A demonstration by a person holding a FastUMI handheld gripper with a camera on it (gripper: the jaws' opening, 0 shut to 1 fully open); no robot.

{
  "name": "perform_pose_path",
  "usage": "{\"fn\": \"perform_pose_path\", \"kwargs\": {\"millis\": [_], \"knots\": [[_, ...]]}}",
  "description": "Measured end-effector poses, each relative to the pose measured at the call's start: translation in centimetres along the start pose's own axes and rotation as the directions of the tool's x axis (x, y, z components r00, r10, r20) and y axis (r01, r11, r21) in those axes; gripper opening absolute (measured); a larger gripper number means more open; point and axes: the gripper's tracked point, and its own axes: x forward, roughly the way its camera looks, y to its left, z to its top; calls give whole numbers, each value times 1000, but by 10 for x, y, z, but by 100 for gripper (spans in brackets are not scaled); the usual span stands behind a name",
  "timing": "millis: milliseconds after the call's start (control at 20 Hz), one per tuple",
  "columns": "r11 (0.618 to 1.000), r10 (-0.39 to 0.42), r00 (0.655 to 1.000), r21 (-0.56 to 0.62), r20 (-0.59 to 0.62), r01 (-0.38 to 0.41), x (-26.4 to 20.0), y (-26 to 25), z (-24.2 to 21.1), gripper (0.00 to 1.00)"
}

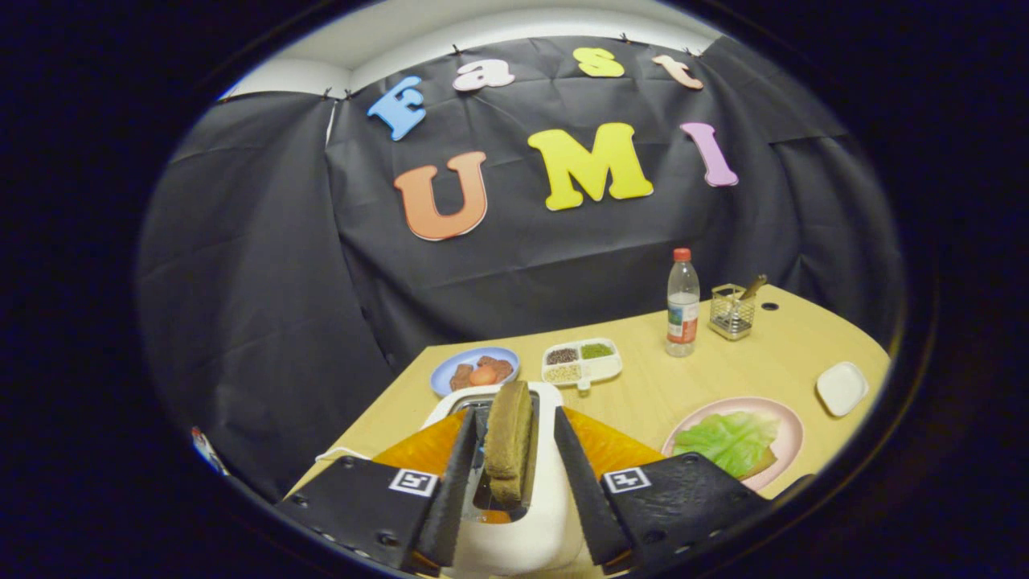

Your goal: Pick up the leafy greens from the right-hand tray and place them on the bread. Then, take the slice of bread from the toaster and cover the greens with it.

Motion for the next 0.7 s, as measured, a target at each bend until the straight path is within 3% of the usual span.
{"fn": "perform_pose_path", "kwargs": {"millis": [350,700], "knots": [[999,28,999,19,-18,-27,6,6,-2,10],[995,83,994,42,75,-87,-20,14,36,10]]}}
